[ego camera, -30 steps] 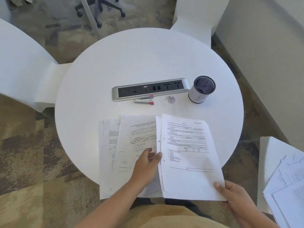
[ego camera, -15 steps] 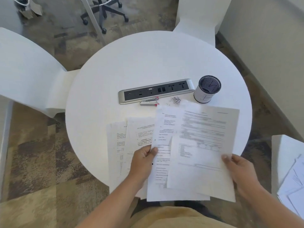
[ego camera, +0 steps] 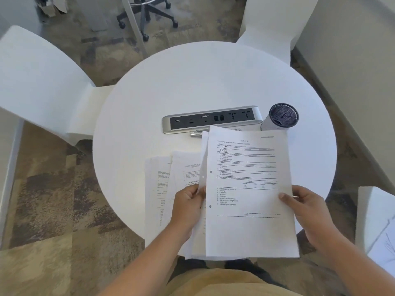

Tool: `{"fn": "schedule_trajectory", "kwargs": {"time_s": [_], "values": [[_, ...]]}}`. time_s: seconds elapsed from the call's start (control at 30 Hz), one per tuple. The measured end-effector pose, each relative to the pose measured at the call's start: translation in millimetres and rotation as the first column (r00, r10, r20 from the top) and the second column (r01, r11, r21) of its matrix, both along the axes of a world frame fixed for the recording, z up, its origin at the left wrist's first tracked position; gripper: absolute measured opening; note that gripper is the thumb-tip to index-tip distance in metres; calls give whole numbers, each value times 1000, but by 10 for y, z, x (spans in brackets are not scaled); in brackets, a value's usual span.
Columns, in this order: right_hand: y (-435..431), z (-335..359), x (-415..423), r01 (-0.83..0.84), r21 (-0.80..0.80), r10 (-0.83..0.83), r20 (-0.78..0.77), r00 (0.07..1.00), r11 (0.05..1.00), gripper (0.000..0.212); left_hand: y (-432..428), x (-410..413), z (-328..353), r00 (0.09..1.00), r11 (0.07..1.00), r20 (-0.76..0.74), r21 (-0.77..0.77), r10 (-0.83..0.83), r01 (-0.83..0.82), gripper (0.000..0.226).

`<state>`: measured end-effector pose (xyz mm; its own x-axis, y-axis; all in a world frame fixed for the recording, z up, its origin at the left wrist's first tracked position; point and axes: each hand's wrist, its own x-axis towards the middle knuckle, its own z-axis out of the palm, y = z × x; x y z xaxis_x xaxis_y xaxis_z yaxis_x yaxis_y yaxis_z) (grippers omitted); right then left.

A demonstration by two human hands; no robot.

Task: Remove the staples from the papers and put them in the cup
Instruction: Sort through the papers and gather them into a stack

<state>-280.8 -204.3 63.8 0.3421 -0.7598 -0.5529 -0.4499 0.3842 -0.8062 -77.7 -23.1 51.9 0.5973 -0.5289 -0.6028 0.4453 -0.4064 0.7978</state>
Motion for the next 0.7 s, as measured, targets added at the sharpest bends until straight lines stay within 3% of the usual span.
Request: {"fn": "schedule_trajectory", "kwargs": {"time_s": [0.1,0.33,0.47,0.53,0.6,0.7], "values": [[22,-74,79,-35,50,35,3,999,998,34,10,-11,15,1000,1000,-14,3,-6,6,19],[90,-89,43,-54,243,35,84,996,969,17,81,22,73,995,996,-95,-78,-38,31,23],[127,-123,28,-41,231,29,53,998,972,22,136,62,49,985,988,-109,-88,-135,125,24],[134,-141,6,7,229,-18,45,999,973,24,143,67,7,986,992,-112,-17,-125,124,31],[144,-136,-9,44,215,-52,29,998,976,26,168,75,-130,998,990,49,136,-40,33,32],[156,-127,-13,81,180,-86,17,996,980,25,248,135,-299,898,915,440,357,13,-188,16]]}}
